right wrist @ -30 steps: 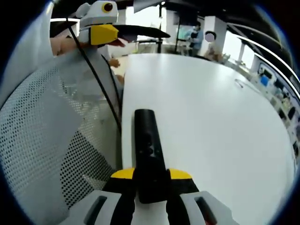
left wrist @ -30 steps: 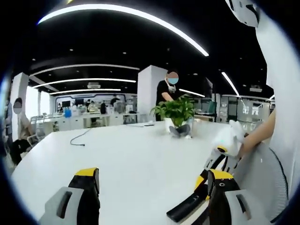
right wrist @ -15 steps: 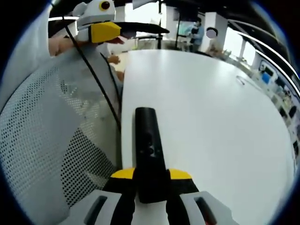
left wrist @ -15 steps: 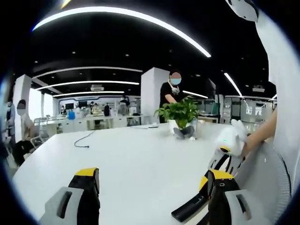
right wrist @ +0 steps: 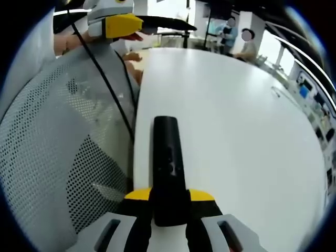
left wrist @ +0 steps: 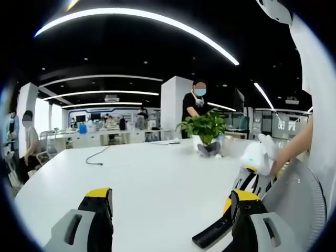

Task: Press the specified remote control buttons in sequence, fully releasing each button before pressing the next.

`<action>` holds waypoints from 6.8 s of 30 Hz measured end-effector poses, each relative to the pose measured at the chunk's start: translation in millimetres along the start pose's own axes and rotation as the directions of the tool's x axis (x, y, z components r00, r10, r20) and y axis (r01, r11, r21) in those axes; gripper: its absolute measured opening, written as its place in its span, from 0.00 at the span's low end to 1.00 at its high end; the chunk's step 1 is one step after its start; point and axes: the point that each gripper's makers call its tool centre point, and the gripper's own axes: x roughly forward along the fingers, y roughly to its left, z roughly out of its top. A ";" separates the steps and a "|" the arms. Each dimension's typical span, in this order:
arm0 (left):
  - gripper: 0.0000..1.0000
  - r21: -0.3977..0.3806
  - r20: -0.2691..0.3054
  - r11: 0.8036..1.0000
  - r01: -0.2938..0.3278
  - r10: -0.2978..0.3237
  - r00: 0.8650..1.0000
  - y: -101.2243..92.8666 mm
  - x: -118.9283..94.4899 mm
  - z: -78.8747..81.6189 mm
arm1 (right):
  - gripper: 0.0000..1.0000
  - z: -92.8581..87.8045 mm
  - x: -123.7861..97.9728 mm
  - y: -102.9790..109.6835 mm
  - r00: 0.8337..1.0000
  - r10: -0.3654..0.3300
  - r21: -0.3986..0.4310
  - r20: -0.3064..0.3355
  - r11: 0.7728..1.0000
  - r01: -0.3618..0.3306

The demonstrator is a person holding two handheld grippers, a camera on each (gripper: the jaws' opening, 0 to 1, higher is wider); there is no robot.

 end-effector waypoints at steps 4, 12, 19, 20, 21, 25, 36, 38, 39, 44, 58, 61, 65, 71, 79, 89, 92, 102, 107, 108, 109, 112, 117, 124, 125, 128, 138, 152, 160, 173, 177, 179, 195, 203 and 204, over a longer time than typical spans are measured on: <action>0.97 0.006 -0.005 1.000 -0.007 0.007 1.000 1.9 0.0 -2.5 | 0.21 0.0 0.6 -2.9 1.000 0.007 -0.008 -0.007 1.000 -0.007; 0.97 0.009 -0.006 1.000 -0.014 0.014 1.000 3.6 -0.1 -4.0 | 0.21 1.1 1.4 -7.8 1.000 0.016 -0.016 -0.010 1.000 -0.016; 0.97 0.009 -0.019 1.000 -0.010 0.011 1.000 3.2 1.2 -7.3 | 0.21 1.4 1.7 -16.2 1.000 0.018 -0.011 -0.005 1.000 -0.018; 0.97 0.009 -0.020 1.000 -0.009 0.009 1.000 2.7 1.4 -7.5 | 0.21 1.4 1.7 -17.1 1.000 0.017 -0.009 -0.004 1.000 -0.017; 0.97 0.010 -0.021 1.000 -0.008 0.008 1.000 2.4 1.7 -7.7 | 0.21 1.3 1.8 -18.2 1.000 0.017 -0.007 -0.003 1.000 -0.017; 0.97 0.009 -0.026 1.000 -0.005 0.005 1.000 1.9 2.1 -8.5 | 0.21 1.6 2.1 -21.1 1.000 0.016 0.000 0.002 1.000 -0.016; 0.97 0.010 -0.033 1.000 -0.002 0.003 0.999 1.3 2.1 -9.6 | 0.21 2.2 2.5 -27.8 1.000 0.017 0.019 0.014 1.000 -0.017; 0.97 0.008 -0.034 1.000 -0.001 0.001 0.999 1.1 2.1 -9.8 | 0.21 2.3 2.6 -29.3 1.000 0.018 0.023 0.016 1.000 -0.018; 0.97 0.009 -0.035 1.000 -0.002 0.002 0.999 1.2 2.1 -9.9 | 0.21 2.3 2.6 -29.9 1.000 0.018 0.023 0.017 1.000 -0.018; 0.97 0.010 -0.034 1.000 -0.002 0.002 0.999 1.2 1.9 -9.7 | 0.21 2.8 2.7 -33.1 1.000 0.020 0.032 0.022 0.999 -0.021; 0.97 0.011 -0.030 1.000 -0.003 0.003 1.000 1.2 1.1 -8.5 | 0.21 3.0 2.9 -39.0 0.999 0.020 0.038 0.026 0.999 -0.021; 0.97 0.009 -0.023 1.000 -0.002 0.002 1.000 0.8 0.7 -7.3 | 0.21 2.8 2.8 -41.1 0.999 0.021 0.035 0.028 0.999 -0.022; 0.97 0.010 -0.024 1.000 -0.003 0.003 1.000 0.9 0.5 -7.4 | 0.21 3.1 2.7 -41.6 0.999 0.027 0.034 0.031 0.999 -0.028; 0.97 0.008 -0.019 1.000 -0.008 0.008 1.000 1.7 0.0 -6.3 | 0.22 2.4 3.0 -46.4 0.999 0.015 0.017 0.030 1.000 -0.016; 0.97 0.011 -0.018 1.000 -0.008 0.008 1.000 2.0 0.2 -6.1 | 0.22 1.8 2.8 -57.9 1.000 0.002 0.016 0.018 1.000 -0.002; 0.97 0.009 -0.009 1.000 -0.006 0.006 1.000 1.9 0.2 -4.3 | 0.22 0.8 2.8 -66.5 1.000 -0.001 0.018 -0.002 1.000 0.001; 0.97 0.017 -0.011 1.000 -0.004 0.004 1.000 1.1 0.3 -4.6 | 0.22 0.7 2.7 -69.1 1.000 -0.002 0.018 -0.008 1.000 0.002; 0.97 0.016 -0.011 1.000 -0.009 0.010 1.000 2.2 0.0 -4.7 | 0.21 -0.7 2.8 -82.7 0.999 0.013 -0.001 -0.037 1.000 -0.013; 0.97 0.016 -0.011 1.000 -0.011 0.011 1.000 2.5 -0.2 -4.8 | 0.21 -1.1 2.5 -85.5 0.999 0.018 -0.005 -0.042 1.000 -0.018; 0.97 0.016 -0.010 1.000 -0.010 0.010 1.000 2.3 -0.1 -4.6 | 0.21 -1.0 2.6 -86.1 0.999 0.018 -0.005 -0.042 1.000 -0.018; 0.97 0.016 -0.010 1.000 -0.010 0.010 1.000 2.3 -0.1 -4.7 | 0.21 -1.0 2.6 -86.8 0.999 0.017 -0.004 -0.042 1.000 -0.018; 0.97 0.016 -0.012 1.000 -0.010 0.010 1.000 2.3 -0.1 -4.9 | 0.21 -1.3 2.7 -90.3 0.999 0.017 -0.001 -0.041 1.000 -0.017; 0.96 0.017 -0.017 1.000 -0.004 0.004 1.000 1.2 0.1 -5.8 | 0.21 -1.2 2.9 -94.0 0.999 0.015 0.004 -0.041 1.000 -0.015; 0.96 0.026 -0.019 1.000 -0.005 0.005 1.000 0.9 -0.1 -6.1 | 0.21 -0.4 2.7 -99.3 0.999 0.014 0.015 -0.050 1.000 -0.014; 0.96 0.021 -0.019 1.000 -0.001 0.002 1.000 0.4 0.0 -6.1 | 0.21 -0.5 2.9 -100.0 0.999 0.015 0.013 -0.052 1.000 -0.014; 0.96 0.025 -0.024 1.000 -0.001 0.001 1.000 0.3 0.1 -7.0 | 0.21 -0.5 3.1 -103.3 0.998 0.014 0.014 -0.058 1.000 -0.014; 0.96 0.022 -0.031 1.000 0.007 -0.006 0.999 -1.0 0.6 -8.4 | 0.21 -0.5 3.2 -111.4 0.997 0.029 0.001 -0.070 1.000 -0.029; 0.96 0.021 -0.025 1.000 0.000 0.001 1.000 0.5 -0.1 -7.3 | 0.21 -0.7 4.1 -126.5 0.993 0.027 0.005 -0.111 1.000 -0.027; 0.96 0.020 -0.025 1.000 -0.001 0.002 1.000 0.9 -0.4 -7.1 | 0.21 -0.7 4.1 -133.9 0.991 0.028 0.002 -0.132 1.000 -0.028; 0.95 0.021 -0.025 1.000 -0.005 0.005 1.000 1.6 -0.2 -7.1 | 0.21 -1.5 4.4 -148.1 0.988 0.032 -0.002 -0.152 0.999 -0.032; 0.95 0.020 -0.024 1.000 -0.006 0.006 1.000 1.8 -0.3 -7.0 | 0.21 -1.5 4.6 -152.1 0.987 0.031 0.000 -0.155 0.999 -0.032; 0.95 0.020 -0.023 1.000 -0.007 0.007 1.000 2.0 -0.3 -6.9 | 0.21 -1.5 4.6 -153.7 0.987 0.032 -0.001 -0.158 0.999 -0.032; 0.95 0.020 -0.014 1.000 -0.012 0.013 1.000 3.2 -0.5 -5.4 | 0.21 -1.7 5.2 -166.2 0.982 0.039 -0.011 -0.187 0.999 -0.041; 0.95 0.019 -0.015 1.000 -0.018 0.018 1.000 4.0 -0.7 -5.8 | 0.21 -1.2 5.4 -170.4 0.979 0.040 -0.014 -0.197 0.999 -0.044; 0.95 0.017 -0.018 1.000 -0.019 0.019 1.000 4.1 -0.5 -6.3 | 0.21 -1.0 5.5 -171.9 0.980 0.039 -0.013 -0.195 0.999 -0.043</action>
